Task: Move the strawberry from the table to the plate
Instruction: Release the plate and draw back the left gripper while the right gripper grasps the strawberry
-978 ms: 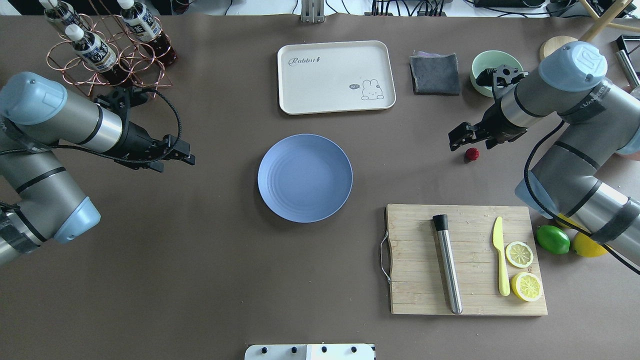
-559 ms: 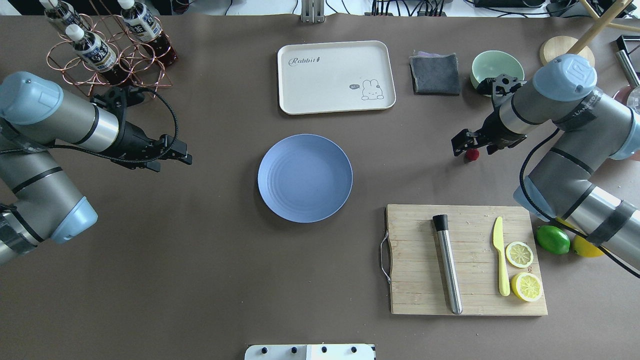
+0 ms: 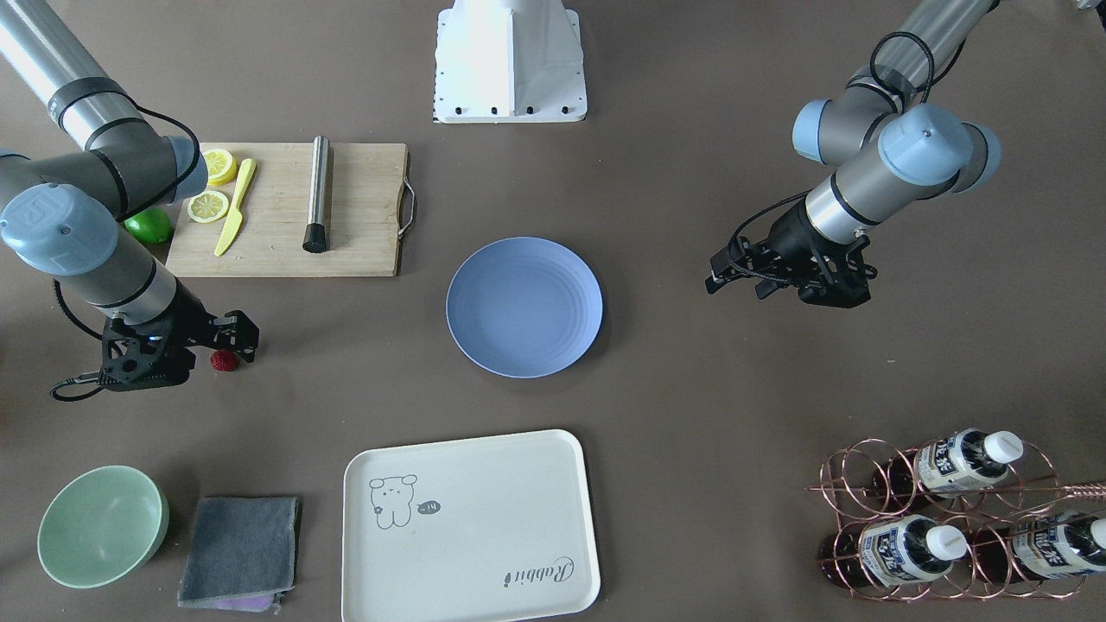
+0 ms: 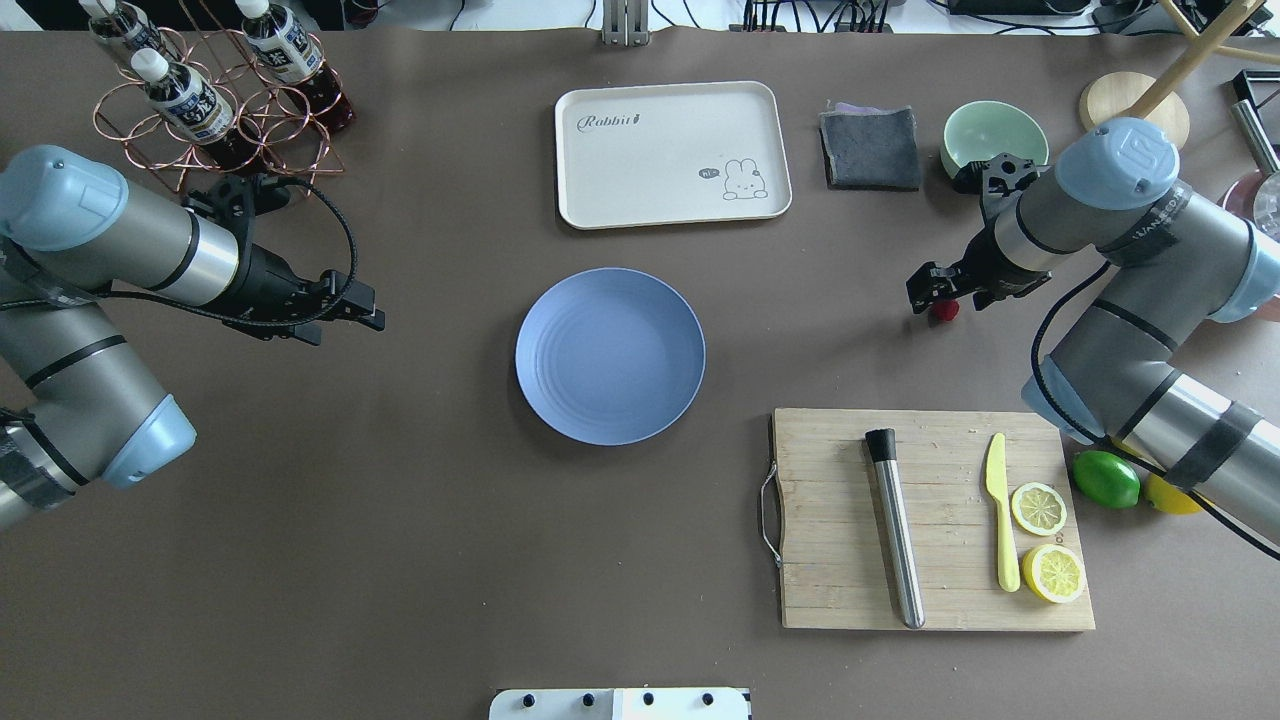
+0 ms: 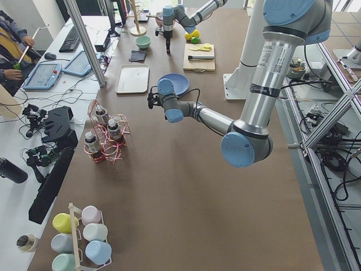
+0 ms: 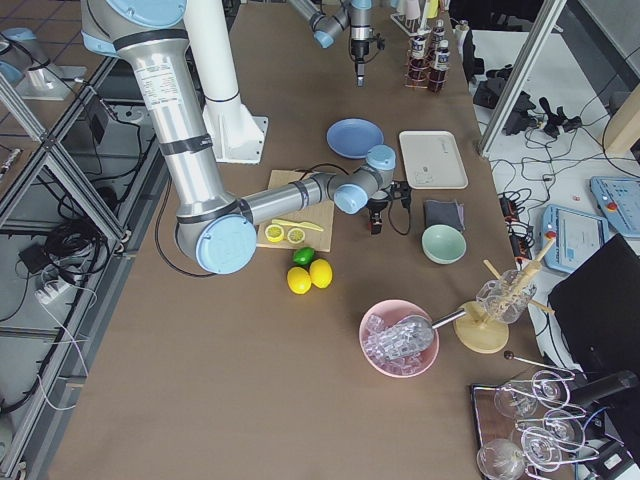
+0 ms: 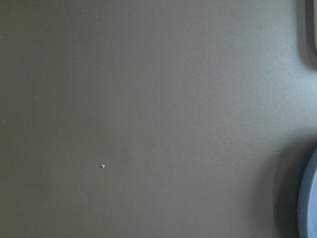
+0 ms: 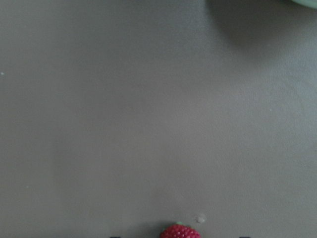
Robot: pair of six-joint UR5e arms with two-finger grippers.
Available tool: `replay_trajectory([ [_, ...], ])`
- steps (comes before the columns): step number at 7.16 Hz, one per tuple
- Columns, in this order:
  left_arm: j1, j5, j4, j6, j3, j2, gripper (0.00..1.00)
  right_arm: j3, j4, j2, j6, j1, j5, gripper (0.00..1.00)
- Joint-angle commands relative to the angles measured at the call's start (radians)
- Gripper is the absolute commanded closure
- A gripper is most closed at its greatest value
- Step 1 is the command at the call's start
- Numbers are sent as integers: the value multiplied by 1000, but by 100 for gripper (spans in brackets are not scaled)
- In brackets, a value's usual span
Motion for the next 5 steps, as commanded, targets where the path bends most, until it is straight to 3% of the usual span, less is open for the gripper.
replay_trajectory([
  [1, 2, 4, 0, 0, 5, 0, 7, 2, 1, 1, -1, -5, 0, 68],
  [3, 4, 5, -3, 0, 5, 0, 7, 8, 1, 0, -2, -7, 6, 100],
  [5, 1, -1, -3, 0, -1, 0, 7, 30, -16, 81, 14, -5, 14, 100],
])
